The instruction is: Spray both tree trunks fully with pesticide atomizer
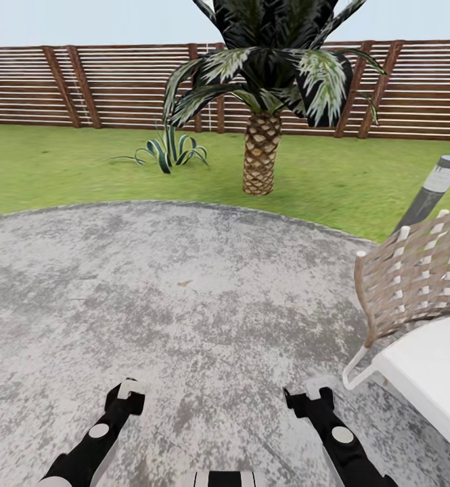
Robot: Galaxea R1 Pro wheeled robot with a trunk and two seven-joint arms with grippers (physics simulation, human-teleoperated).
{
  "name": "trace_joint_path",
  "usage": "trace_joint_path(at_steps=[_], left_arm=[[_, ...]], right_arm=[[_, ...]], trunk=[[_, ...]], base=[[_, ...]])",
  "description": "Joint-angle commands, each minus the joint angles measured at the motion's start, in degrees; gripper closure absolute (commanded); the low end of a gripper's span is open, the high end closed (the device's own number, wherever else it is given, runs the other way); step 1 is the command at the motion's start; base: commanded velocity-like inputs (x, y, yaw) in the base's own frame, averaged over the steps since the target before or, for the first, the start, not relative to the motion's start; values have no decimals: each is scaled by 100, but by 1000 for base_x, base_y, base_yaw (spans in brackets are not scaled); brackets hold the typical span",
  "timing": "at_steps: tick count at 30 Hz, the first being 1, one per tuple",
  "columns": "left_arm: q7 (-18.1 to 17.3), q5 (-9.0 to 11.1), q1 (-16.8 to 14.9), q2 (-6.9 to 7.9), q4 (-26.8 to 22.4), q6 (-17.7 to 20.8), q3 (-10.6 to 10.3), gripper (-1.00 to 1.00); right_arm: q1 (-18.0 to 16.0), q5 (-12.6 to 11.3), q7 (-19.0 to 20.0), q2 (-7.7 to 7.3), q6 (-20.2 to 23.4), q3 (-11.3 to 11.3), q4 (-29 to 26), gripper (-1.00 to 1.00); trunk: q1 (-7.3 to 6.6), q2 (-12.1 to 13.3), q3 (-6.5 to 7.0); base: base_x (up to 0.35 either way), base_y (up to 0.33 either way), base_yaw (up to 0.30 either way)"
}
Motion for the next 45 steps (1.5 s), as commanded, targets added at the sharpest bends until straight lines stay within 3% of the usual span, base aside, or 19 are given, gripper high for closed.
trace_joint_path(at_steps=[1,6,10,15,19,20,27,33,45], left_arm=[[3,-52,1,-1,20,-19,18,100],[5,-39,33,13,69,-26,35,100],[13,-24,154,40,80,-28,49,100],[52,-11,374,58,83,-33,59,100],[89,-4,603,66,84,-34,72,100],[102,39,768,69,84,-43,89,100],[100,508,995,70,263,-133,240,100],[100,538,1004,73,890,-663,250,100],[100,547,1006,80,1034,-791,258,100]], right_arm=[[3,65,4,-6,39,82,-5,-100],[89,73,5,-13,33,281,103,-100],[222,108,5,-14,-20,316,377,-100],[356,403,2,-15,-372,327,897,-100],[412,588,-14,-15,-898,323,1587,-100],[422,629,-19,-20,-1377,317,1997,-100],[427,631,-53,-153,-2309,302,2951,-100],[427,606,-59,-142,-2408,264,3176,-100],[427,609,-59,-87,-2412,301,3207,-100]], trunk=[[-3,0,28],[-16,7,184],[-27,12,308],[-39,19,464],[-50,24,589],[-52,26,620],[-70,35,838],[-145,160,982],[-408,642,1200]], base=[[0,0,0],[0,0,0],[0,0,0],[0,0,0],[0,0,0],[0,0,0],[0,0,0],[0,0,0],[0,0,60]])
